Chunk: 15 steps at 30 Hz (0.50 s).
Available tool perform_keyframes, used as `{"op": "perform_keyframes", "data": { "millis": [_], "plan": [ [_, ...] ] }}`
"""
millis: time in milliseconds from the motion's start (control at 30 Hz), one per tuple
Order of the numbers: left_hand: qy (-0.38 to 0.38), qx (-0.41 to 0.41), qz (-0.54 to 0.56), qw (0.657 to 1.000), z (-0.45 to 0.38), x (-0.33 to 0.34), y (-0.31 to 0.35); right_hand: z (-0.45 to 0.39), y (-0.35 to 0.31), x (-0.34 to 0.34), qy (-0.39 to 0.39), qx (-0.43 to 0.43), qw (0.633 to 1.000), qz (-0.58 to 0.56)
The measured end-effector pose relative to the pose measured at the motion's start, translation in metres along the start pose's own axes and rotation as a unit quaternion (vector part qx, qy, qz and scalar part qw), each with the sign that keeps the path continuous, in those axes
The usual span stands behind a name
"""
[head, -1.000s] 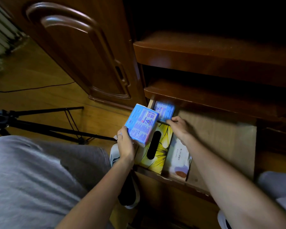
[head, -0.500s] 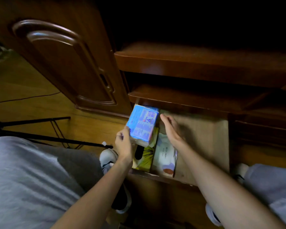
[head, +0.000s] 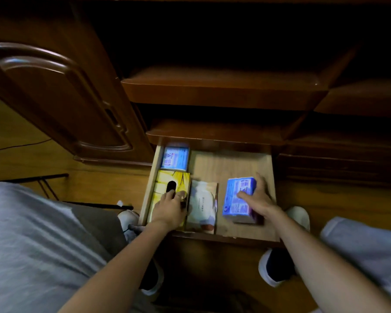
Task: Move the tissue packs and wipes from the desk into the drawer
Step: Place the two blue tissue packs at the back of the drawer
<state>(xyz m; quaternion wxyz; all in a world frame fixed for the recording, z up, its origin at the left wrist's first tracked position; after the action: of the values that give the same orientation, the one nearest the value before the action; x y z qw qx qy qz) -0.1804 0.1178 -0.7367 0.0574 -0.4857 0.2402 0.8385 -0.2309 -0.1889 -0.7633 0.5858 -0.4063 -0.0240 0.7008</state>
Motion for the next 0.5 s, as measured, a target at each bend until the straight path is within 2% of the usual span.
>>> {"op": "perform_keyframes", "data": {
  "millis": [67, 133, 267, 300, 400, 500],
  "plan": [
    [-0.037, -0.003, -0.029, 0.999, 0.006, 0.013, 0.0, 0.0, 0.011, 0.019, -0.054, 0.021, 0.998, -0.012],
    [-0.041, 0.002, -0.062, 0.997, 0.006, 0.014, 0.004, -0.001, 0.017, 0.032, -0.075, 0.046, 0.996, -0.019],
    [-0.022, 0.001, -0.043, 0.999, 0.001, 0.004, 0.005, -0.008, 0.0, 0.019, -0.007, 0.038, 0.995, 0.095],
    [-0.018, 0.001, -0.041, 0.999, 0.001, 0.003, 0.005, -0.01, -0.005, 0.015, 0.001, 0.041, 0.995, 0.09],
    [0.012, -0.009, -0.028, 0.999, 0.0, -0.003, 0.003, -0.014, -0.016, 0.012, 0.014, 0.054, 0.997, -0.045],
    [0.084, -0.024, 0.036, 0.996, 0.0, -0.013, 0.004, -0.012, -0.04, 0.02, -0.015, 0.04, 0.974, -0.222]
  ]
}}
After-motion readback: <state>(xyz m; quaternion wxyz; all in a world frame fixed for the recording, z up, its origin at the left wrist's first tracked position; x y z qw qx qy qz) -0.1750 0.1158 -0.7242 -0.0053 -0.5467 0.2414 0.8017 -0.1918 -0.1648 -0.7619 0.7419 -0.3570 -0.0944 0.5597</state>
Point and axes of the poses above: each hand's wrist, its own z-axis away from the middle knuckle, its own x-axis out of the palm, y = z × x, the point moved 10 cm from there along -z, towards the middle knuckle, and after that the axes turned 11 degrees about x, right-handed, at the moved point
